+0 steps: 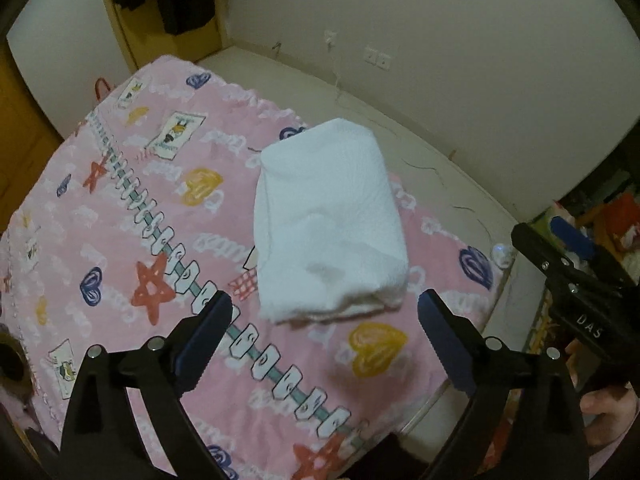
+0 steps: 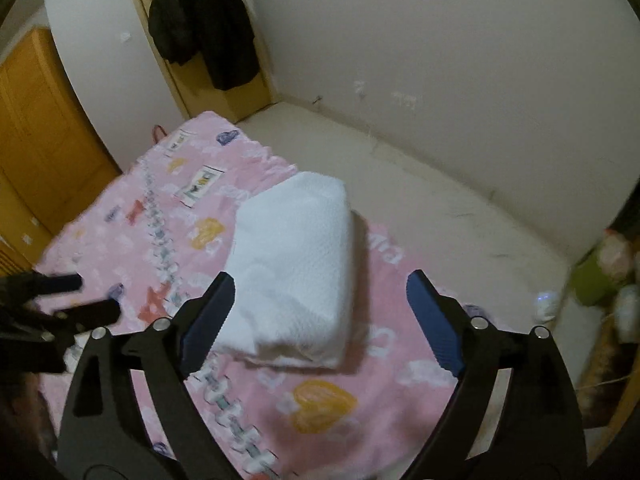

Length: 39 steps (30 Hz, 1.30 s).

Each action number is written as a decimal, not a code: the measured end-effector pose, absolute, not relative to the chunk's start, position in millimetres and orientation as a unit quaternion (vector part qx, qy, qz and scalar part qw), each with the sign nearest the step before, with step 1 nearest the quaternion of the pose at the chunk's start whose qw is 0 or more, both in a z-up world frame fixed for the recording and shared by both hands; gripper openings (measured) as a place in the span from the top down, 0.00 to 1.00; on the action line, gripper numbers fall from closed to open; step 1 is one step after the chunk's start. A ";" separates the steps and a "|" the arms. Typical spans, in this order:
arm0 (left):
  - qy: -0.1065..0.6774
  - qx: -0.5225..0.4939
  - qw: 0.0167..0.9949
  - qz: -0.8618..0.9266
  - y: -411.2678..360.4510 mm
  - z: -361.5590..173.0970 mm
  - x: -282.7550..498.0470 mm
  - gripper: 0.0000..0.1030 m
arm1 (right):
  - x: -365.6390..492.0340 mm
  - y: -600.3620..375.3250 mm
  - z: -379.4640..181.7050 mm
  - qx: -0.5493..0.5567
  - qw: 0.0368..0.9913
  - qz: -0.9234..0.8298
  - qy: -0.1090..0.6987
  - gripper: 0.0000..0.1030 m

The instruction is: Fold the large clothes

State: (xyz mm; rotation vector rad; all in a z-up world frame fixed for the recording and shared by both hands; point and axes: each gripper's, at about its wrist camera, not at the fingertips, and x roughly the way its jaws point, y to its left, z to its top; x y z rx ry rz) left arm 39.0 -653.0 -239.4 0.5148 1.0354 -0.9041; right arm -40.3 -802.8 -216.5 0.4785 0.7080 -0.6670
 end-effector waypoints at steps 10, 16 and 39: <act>0.434 0.246 0.775 -0.387 -605.9 -168.6 -12.1 0.12 | -96.8 -740.3 -127.7 0.183 0.876 -0.319 0.313 0.07; 0.467 0.170 0.791 -0.357 -589.9 -143.7 -27.4 0.12 | -127.7 -728.2 -96.3 0.177 0.890 -0.269 0.322 0.07; 0.440 0.218 0.792 -0.363 -587.3 -98.9 -66.3 0.12 | -150.3 -714.1 -58.6 0.229 0.878 -0.277 0.316 0.07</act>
